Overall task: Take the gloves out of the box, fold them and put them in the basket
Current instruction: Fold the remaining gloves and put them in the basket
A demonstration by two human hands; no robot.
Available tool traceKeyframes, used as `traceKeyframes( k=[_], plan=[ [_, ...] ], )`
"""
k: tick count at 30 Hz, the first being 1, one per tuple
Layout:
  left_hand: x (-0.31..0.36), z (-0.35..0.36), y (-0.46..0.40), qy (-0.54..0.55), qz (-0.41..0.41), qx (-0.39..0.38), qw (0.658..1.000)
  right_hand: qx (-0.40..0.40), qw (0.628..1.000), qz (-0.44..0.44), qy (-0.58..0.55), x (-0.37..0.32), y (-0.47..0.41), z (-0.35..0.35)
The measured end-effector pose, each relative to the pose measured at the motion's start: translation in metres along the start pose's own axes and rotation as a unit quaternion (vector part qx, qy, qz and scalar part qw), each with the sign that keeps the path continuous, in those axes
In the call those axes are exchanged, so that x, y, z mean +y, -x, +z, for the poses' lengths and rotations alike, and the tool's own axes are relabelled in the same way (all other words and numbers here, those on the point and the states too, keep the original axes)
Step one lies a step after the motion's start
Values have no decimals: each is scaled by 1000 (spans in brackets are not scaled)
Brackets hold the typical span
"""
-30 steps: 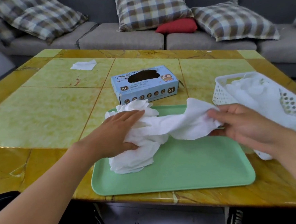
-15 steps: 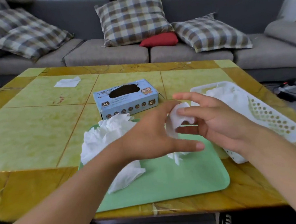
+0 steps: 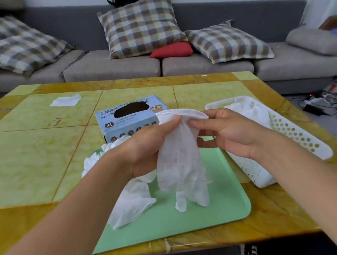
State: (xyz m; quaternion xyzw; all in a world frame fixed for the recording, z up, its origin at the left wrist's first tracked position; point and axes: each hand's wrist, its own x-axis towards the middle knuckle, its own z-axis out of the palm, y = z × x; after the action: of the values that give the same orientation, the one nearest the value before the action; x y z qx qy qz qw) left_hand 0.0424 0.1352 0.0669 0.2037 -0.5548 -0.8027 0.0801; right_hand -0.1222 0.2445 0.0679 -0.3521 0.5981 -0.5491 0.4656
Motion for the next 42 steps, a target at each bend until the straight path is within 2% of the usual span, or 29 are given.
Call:
traceKeyframes(
  k=[3, 4, 6, 7, 8, 10, 12, 14, 17, 18, 19, 22, 23, 24, 27, 29, 31, 33, 35, 36, 37, 38, 40, 41, 42],
  plan=[
    [8, -14, -9, -166, 57, 90, 980, 7, 1000, 3, -12, -7, -13, -2],
    [16, -18, -15, -256, 93, 128, 954, 14, 1000, -5, -6, -14, -18, -3],
    [34, -21, -24, -413, 200, 223, 860, 58, 995, -75, 43, -33, -29, -4],
    [46, -20, -28, -452, 261, 257, 814, 82, 985, -134, 74, -45, -35, -4],
    [59, -17, -29, -463, 316, 265, 784, 99, 969, -201, 100, -58, -38, -5],
    [76, -16, -34, -441, 402, 241, 766, 102, 934, -312, 141, -78, -38, -9],
    [77, -15, -31, -435, 432, 208, 762, 92, 912, -358, 179, -79, -29, -13],
    [58, -20, -25, -451, 413, 168, 773, 73, 910, -343, 223, -59, -19, -17],
    [5, -35, -17, -505, 325, 89, 795, 29, 913, -243, 325, -2, -4, -25],
    [-19, -44, -16, -530, 283, 57, 797, 4, 904, -201, 377, 20, 3, -27],
    [-37, -51, -16, -558, 242, 21, 794, -32, 881, -171, 441, 36, 8, -29],
    [-81, -60, -10, -611, 158, -75, 772, -162, 763, -108, 616, 74, 23, -25],
    [-88, -58, -7, -621, 153, -95, 762, -189, 737, -97, 642, 79, 28, -22],
    [-89, -55, -5, -626, 153, -108, 757, -202, 726, -91, 652, 77, 31, -19],
    [-83, -51, 0, -618, 133, -136, 763, -234, 728, -23, 644, 62, 32, -13],
    [-71, -49, 3, -611, 120, -146, 769, -239, 761, 41, 602, 49, 26, -9],
    [-52, -53, 6, -596, 126, -123, 784, -193, 776, 10, 601, 39, 15, -1],
    [-31, -71, 13, -596, 164, -36, 786, -129, 774, -93, 613, 33, -1, 19],
    [-14, -94, 24, -627, 203, 71, 749, -108, 818, -175, 537, 31, -11, 52],
    [-11, -106, 31, -640, 211, 113, 730, -127, 838, -196, 494, 33, -14, 72],
    [-11, -120, 40, -642, 209, 144, 724, -153, 842, -206, 475, 39, -17, 92],
    [-13, -130, 50, -632, 200, 159, 732, -176, 820, -218, 499, 47, -19, 110],
    [-20, -142, 64, -610, 167, 158, 758, -203, 719, -246, 617, 66, -23, 134],
    [-24, -149, 71, -611, 140, 149, 765, -209, 683, -244, 656, 75, -26, 141],
    [-27, -151, 73, -617, 114, 131, 768, -217, 676, -235, 664, 80, -27, 140]
  ],
)
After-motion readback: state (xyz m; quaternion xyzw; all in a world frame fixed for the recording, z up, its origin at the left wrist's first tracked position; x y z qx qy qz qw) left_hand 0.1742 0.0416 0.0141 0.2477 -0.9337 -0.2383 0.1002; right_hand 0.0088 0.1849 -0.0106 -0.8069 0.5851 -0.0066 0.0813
